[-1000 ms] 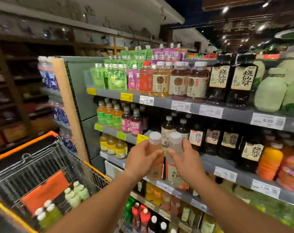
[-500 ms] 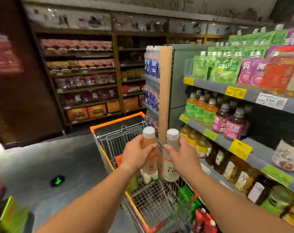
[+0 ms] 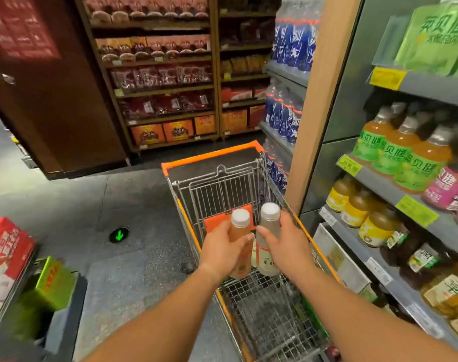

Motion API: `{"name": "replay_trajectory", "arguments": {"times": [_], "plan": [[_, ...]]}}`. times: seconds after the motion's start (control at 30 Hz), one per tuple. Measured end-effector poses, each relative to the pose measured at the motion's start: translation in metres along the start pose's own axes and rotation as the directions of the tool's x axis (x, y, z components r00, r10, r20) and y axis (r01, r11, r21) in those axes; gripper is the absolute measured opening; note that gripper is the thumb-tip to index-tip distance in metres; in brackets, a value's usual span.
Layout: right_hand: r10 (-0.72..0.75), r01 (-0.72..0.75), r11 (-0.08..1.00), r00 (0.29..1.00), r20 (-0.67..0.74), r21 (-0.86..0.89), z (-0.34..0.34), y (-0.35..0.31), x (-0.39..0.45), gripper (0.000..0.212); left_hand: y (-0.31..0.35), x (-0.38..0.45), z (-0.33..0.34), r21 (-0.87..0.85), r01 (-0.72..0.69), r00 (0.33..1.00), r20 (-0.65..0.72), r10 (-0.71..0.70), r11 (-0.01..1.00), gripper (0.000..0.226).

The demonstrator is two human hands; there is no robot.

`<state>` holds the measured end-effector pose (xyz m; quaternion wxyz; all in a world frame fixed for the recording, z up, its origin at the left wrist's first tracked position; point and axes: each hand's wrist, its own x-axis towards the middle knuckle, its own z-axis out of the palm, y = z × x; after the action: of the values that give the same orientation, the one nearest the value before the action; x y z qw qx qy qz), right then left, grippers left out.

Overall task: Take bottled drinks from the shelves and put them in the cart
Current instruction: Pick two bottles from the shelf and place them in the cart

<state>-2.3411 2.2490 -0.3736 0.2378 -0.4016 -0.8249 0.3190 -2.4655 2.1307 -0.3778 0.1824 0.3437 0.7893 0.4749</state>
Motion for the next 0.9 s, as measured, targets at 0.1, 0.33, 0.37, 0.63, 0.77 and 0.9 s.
{"name": "replay_trajectory", "arguments": {"times": [0.1,0.33,0.37,0.63,0.77,0.9], "plan": [[0.022,-0.019,0.999,0.998,0.053,-0.04,0.033,0.034,0.033,0.053,-0.031,0.031,0.028,-0.033,0.107,0.993,-0.036,-0.108,0.994,0.03],[0.116,-0.113,0.993,0.959,0.26,-0.026,0.12,0.13,0.107,0.061,-0.121,0.101,0.103,-0.1,0.386,0.913,-0.103,-0.395,0.917,0.035],[0.126,-0.126,0.992,0.956,0.265,-0.018,0.133,0.147,0.116,0.061,-0.134,0.112,0.115,-0.098,0.416,0.898,-0.112,-0.425,0.904,0.034],[0.328,-0.342,0.939,0.921,0.209,0.034,0.227,0.284,0.174,0.051,-0.243,0.178,0.238,-0.092,0.521,0.849,-0.041,-0.526,0.848,0.021],[0.317,-0.328,0.944,0.926,0.207,0.02,0.261,0.336,0.187,0.045,-0.284,0.193,0.294,-0.046,0.559,0.829,0.018,-0.559,0.828,0.027],[0.35,-0.354,0.935,0.916,0.195,-0.015,0.284,0.371,0.193,0.038,-0.306,0.203,0.33,-0.025,0.575,0.818,0.06,-0.573,0.818,0.027]]}}
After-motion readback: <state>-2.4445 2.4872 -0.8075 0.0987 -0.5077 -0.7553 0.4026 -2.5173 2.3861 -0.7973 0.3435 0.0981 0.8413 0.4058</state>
